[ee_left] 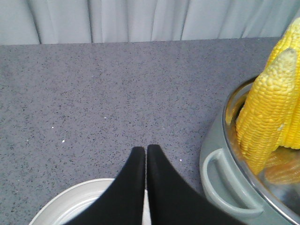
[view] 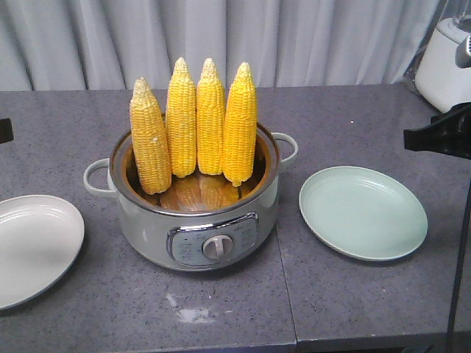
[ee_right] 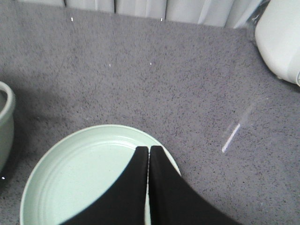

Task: Distribute corn equally
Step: 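Raise the right arm and move its gripper toward the nearest corn cob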

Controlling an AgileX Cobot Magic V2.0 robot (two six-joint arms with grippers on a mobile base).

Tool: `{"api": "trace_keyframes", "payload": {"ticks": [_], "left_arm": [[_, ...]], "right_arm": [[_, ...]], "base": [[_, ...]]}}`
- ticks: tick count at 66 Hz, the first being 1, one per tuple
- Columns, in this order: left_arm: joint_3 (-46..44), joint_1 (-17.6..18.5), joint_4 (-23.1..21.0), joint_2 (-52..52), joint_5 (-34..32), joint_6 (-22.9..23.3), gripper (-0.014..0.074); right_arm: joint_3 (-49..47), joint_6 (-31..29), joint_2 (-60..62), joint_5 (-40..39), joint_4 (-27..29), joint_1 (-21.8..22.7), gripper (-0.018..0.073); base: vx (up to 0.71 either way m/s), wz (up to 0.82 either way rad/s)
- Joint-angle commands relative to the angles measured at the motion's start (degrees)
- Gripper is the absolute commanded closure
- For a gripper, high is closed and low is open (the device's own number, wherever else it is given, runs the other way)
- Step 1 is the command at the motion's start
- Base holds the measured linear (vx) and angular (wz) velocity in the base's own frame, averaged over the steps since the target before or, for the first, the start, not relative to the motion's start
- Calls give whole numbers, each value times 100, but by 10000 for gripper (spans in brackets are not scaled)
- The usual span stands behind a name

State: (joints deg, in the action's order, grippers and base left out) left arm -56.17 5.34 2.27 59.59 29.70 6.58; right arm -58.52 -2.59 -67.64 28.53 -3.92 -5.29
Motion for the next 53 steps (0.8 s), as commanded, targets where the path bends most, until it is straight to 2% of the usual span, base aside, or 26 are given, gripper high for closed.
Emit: {"api": "trace_keyframes", "payload": {"ticks": [1, 22, 34, 38, 42, 47, 53], "left_arm": [[-179, -9, -39, 69, -430, 59, 602], [-179, -9, -51, 167, -319, 66, 602], [-179, -9, -39, 173, -369, 33, 586], [-179, -9, -39, 173, -271, -48, 564], [-187, -9, -44, 173, -140, -314, 535], [-187, -9, -145, 173, -11, -658, 481], [-187, -9, -438, 173, 102, -831, 394]], "right_arm": [[-179, -113, -28, -405, -18, -15, 568], [-179, 302, -10, -556, 347, -15, 568], [-179, 57, 11, -532, 392, -15, 550], [-179, -60, 11, -425, 488, -15, 511], [-234, -72, 11, -251, 553, -15, 457], [-404, -156, -51, 114, 614, -15, 361], [-650, -273, -113, 461, 614, -15, 223]], "base": [[0, 0], [0, 0], [0, 0], [0, 0], [0, 0], [0, 0], [0, 0]]}}
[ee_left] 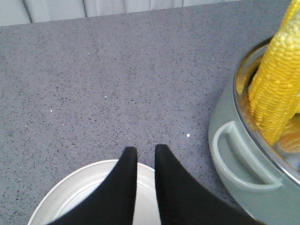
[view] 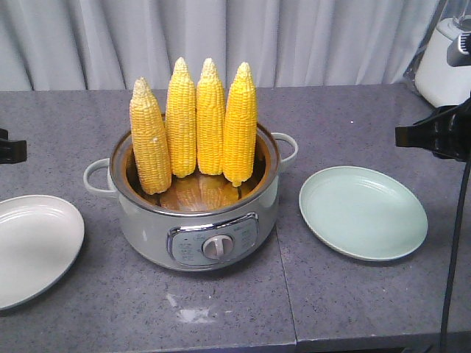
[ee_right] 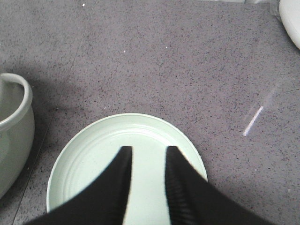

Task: Distribute corn equally
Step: 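Raise the right arm and move its gripper toward the nearest corn cob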

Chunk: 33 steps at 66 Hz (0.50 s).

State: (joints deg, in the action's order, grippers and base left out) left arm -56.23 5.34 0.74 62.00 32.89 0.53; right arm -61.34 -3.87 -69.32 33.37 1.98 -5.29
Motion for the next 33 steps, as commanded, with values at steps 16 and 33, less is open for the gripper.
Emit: {"api": "trace_keyframes", "payload": {"ticks": [16, 33], "left_arm": [[-570, -9, -849, 322, 626, -400, 80], [-904, -9, -899, 601, 976, -395, -13]], "right_arm": [[-591, -173, 7, 215, 176, -15, -24], [-591, -585, 7, 96, 795, -15, -32]], "base": [[0, 0], [0, 0]]}}
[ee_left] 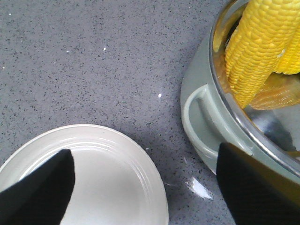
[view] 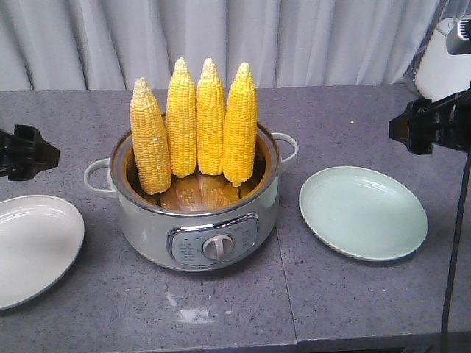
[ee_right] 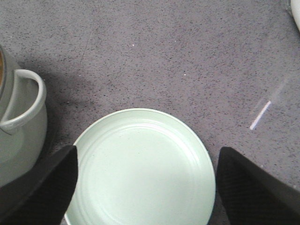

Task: Distribute corn equally
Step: 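Raise the right arm and move its gripper toward the nearest corn cob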

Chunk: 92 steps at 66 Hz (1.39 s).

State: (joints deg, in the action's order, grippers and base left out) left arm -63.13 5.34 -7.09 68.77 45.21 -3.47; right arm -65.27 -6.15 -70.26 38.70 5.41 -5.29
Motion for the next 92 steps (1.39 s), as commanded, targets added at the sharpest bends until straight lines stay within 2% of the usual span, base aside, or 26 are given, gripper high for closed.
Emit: {"api": "trace_keyframes", "payload": {"ticks": [1, 7, 17, 28, 42, 55, 68, 80, 92], "left_arm": [[-214, -9, -117, -76, -250, 5, -12], [-214, -9, -112, -76, -256, 5, -3], [-214, -9, -112, -76, -249, 5, 26], [-214, -9, -112, -76, -249, 5, 45], [-214, -9, -112, -76, -249, 5, 45], [-214, -9, -112, -76, -249, 5, 45], [-214, -9, -112, -76, -249, 5, 45], [-214, -9, -112, -76, -249, 5, 45], [-214, -9, -112, -76, -249, 5, 45]], "right_arm": [[-198, -439, 101, -465, 567, -15, -32], [-233, -1171, 48, -589, 1403, -15, -32], [-626, -2364, -395, -306, 2834, -15, -32], [-1321, -3251, -1186, -176, 3725, -15, -32], [-2266, -3573, -1952, 329, 4044, -15, -32], [-2939, -4162, -2573, 882, 4601, -29, -32], [-2979, -4887, -2792, 759, 4719, -564, -32], [-2979, -4986, -2849, 357, 4707, -1032, -32], [-2979, -4981, -2896, 117, 4573, -1161, -32]], "base": [[0, 0], [0, 0], [0, 0], [0, 0], [0, 0], [0, 0], [0, 0], [0, 0], [0, 0]]}}
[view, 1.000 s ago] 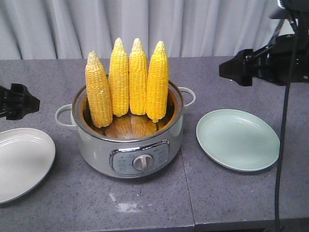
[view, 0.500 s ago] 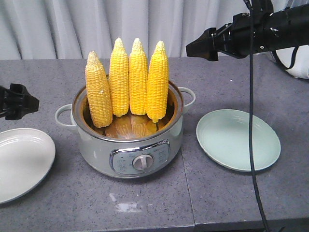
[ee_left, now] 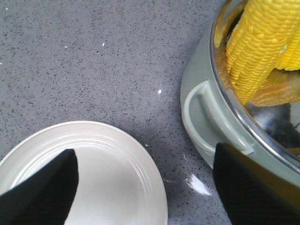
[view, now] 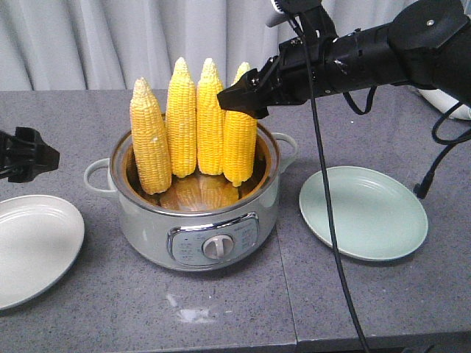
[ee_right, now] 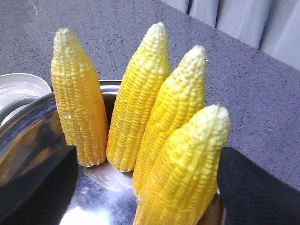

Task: Distribute corn equally
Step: 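Raise the right arm and move its gripper toward the nearest corn cob, then close the right gripper on the corn cob nearest the green plate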

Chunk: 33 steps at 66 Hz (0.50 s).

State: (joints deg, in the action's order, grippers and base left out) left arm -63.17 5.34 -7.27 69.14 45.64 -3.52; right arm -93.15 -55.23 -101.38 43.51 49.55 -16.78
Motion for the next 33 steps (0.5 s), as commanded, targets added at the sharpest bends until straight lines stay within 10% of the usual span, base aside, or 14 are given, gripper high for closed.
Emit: {"api": "trace_keyframes", "payload": {"ticks": [1, 33], "left_arm": [[-209, -9, -93, -114, -292, 10, 45], [-209, -9, -93, -114, -292, 10, 45]], "right_arm": [[-191, -73, 216, -390, 159, -14, -32], [-191, -49, -284, -711, 255, -14, -32]], "base": [[0, 0], [0, 0]]}}
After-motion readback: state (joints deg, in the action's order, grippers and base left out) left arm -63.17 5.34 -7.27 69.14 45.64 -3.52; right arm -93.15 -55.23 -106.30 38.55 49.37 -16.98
